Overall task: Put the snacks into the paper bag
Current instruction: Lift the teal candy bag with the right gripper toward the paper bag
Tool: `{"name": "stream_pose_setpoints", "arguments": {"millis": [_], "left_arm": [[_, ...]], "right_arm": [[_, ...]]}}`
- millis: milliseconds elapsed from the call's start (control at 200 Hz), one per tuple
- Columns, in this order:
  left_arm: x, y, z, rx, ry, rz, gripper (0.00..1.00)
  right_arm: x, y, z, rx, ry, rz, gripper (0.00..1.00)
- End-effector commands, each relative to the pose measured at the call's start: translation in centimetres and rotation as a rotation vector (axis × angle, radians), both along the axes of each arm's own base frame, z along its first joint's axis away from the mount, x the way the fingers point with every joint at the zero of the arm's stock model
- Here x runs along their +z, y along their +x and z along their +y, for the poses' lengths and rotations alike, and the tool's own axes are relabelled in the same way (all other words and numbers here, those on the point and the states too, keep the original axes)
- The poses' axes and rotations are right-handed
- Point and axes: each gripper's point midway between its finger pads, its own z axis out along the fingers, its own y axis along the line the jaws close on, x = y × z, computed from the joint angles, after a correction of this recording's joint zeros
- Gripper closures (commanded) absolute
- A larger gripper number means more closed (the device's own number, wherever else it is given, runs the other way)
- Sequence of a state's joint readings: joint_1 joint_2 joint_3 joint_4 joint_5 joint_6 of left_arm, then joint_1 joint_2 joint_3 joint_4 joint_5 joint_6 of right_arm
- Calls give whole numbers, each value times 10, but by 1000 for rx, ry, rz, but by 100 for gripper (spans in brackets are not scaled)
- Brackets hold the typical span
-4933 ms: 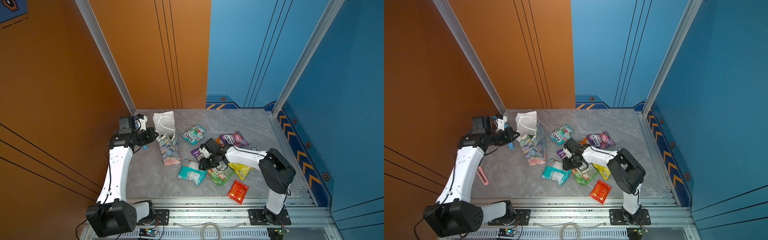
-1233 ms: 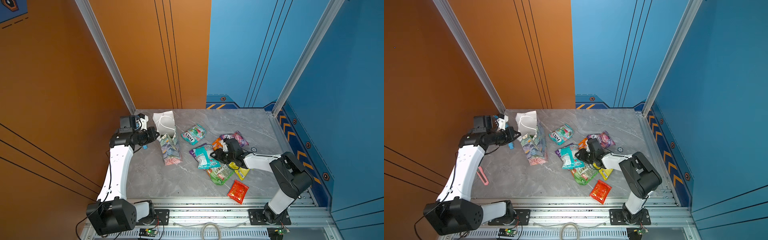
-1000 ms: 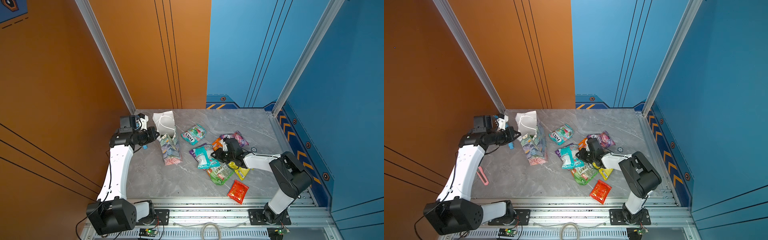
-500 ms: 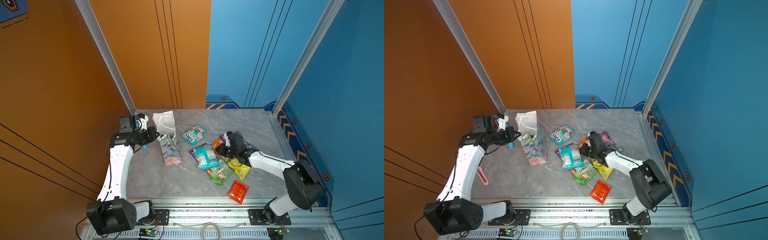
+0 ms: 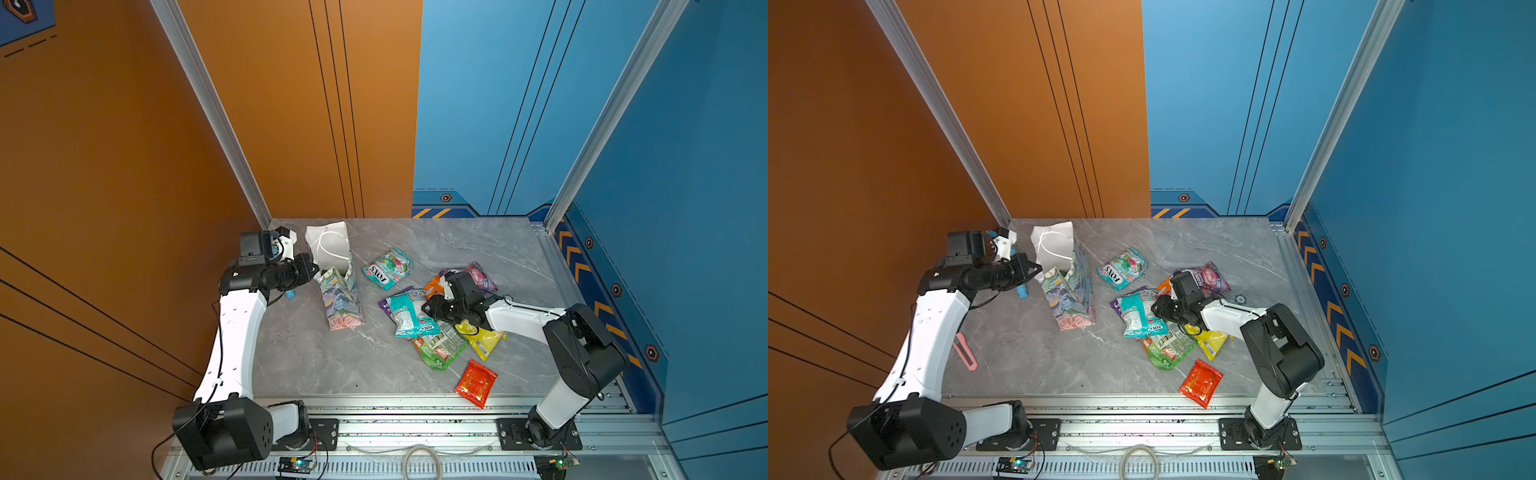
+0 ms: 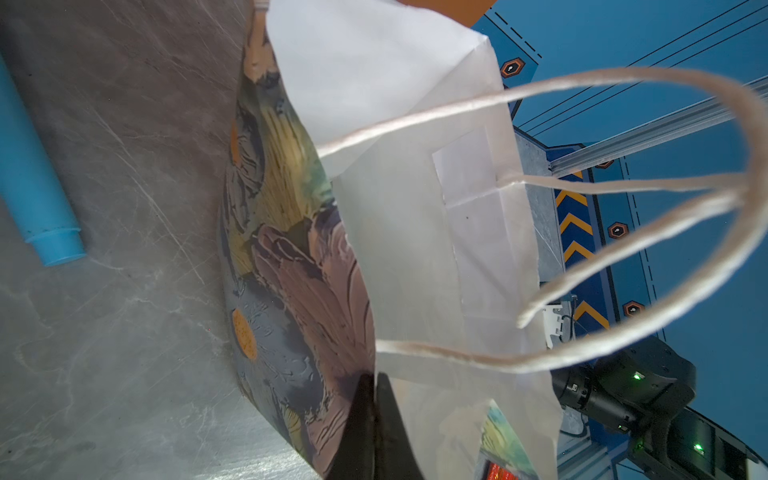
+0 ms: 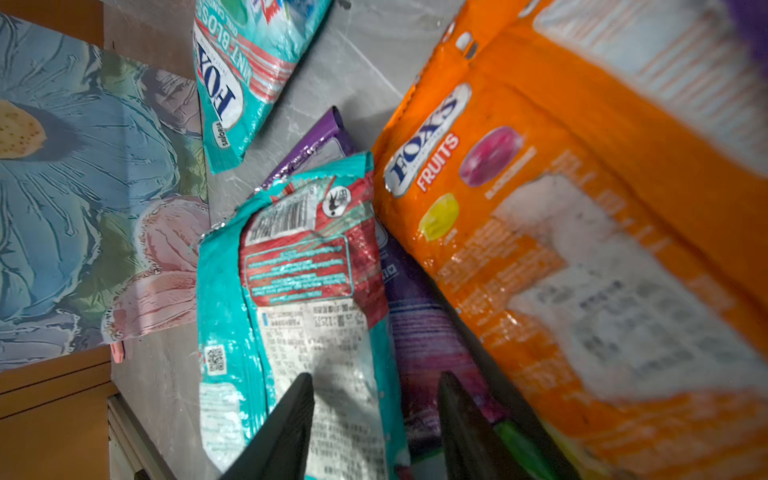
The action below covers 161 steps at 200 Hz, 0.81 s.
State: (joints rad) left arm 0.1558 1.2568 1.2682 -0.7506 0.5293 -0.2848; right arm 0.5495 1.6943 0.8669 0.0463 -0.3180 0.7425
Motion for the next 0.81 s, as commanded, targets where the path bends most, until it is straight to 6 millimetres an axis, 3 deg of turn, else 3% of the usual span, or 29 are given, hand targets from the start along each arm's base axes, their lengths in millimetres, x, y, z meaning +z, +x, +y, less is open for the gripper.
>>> {"name": "stream_pose_setpoints", "arguments": {"millis": [0, 315, 520, 801], "left_arm": [[1, 0, -4, -21, -5, 6, 100], [0, -1, -4, -23, -6, 8, 100], [1, -1, -4, -24, -6, 5, 100], [2, -2, -5, -28, -8, 1, 100]], "right_arm": [[11, 9, 13, 7, 47, -27, 58], [24, 17, 8, -16, 30, -69, 99], [53, 21, 5, -25, 34, -124, 100], [127, 23, 18, -14, 120, -238, 100]]}}
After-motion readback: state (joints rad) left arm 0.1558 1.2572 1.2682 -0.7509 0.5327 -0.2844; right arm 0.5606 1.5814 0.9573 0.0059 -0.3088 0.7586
